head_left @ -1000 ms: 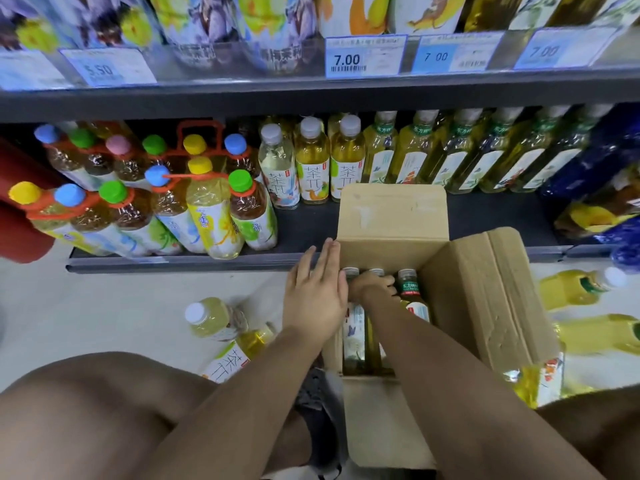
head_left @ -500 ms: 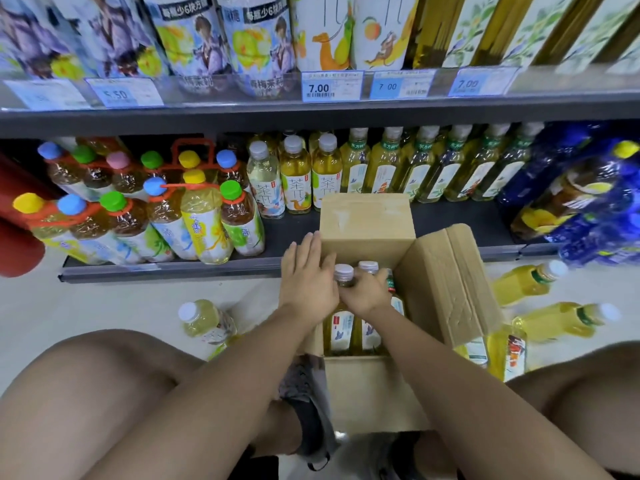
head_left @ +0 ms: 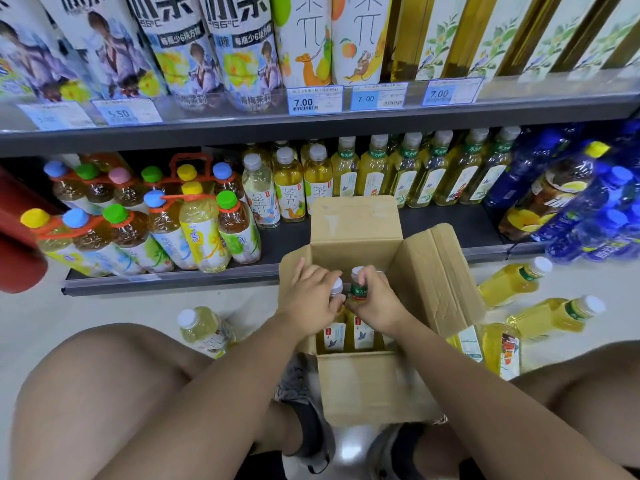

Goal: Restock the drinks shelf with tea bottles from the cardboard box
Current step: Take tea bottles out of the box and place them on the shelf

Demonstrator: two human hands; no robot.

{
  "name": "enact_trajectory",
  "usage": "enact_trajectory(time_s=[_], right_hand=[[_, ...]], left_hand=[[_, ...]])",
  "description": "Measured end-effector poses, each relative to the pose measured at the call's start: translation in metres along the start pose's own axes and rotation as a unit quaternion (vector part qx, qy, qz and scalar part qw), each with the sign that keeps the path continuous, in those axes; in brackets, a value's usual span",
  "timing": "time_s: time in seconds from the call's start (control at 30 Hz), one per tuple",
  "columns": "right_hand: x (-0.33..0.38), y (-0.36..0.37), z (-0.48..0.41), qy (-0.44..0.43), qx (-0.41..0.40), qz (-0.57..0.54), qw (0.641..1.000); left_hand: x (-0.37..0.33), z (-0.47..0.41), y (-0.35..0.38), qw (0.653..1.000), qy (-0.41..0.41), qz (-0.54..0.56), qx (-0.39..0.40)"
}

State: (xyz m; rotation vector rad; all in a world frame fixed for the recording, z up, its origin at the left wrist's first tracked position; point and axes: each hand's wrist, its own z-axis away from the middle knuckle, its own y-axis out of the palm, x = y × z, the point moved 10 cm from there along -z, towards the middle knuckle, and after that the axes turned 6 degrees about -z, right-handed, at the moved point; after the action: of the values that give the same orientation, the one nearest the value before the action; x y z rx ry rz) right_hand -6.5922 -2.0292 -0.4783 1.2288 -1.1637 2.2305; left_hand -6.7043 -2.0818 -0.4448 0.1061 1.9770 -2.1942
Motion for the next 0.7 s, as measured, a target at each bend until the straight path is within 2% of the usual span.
enact_trajectory(time_s=[0.13,0.23,0.33,0.47,0.53,0.63,0.7], right_hand=[[-0.011,-0.021,-0.003,0.051,-0.056,-0.073,0.994],[-0.026,-0.019,-0.012,0.093,-0.036,-0.057,0.993],[-0.026,-0.018,-0.015,0.096,-0.012,-0.048,0.994],[0.006,-0.036,-0.005,0.054,-0.024,-0.035,0.998],[0.037,-0.059,0.000,0.016,-0.049,-0.024,0.998],[0.104,-0.102,0.013,-0.048,-0.068,0.007,0.996],[0.152,-0.132,0.028,-0.085,-0.075,0.015,0.993]], left_hand=[[0.003,-0.007,0.003,0.995,-0.001,-0.090,0.052],[0.005,-0.013,0.005,0.990,0.006,-0.117,0.082],[0.006,-0.015,0.002,0.992,-0.005,-0.095,0.086],[-0.004,-0.011,-0.023,0.992,-0.003,-0.092,0.081],[-0.006,-0.011,-0.055,0.996,-0.031,-0.051,0.063],[-0.011,-0.013,-0.131,0.998,-0.063,0.030,-0.008],[-0.022,-0.012,-0.191,0.996,-0.059,0.038,-0.057]])
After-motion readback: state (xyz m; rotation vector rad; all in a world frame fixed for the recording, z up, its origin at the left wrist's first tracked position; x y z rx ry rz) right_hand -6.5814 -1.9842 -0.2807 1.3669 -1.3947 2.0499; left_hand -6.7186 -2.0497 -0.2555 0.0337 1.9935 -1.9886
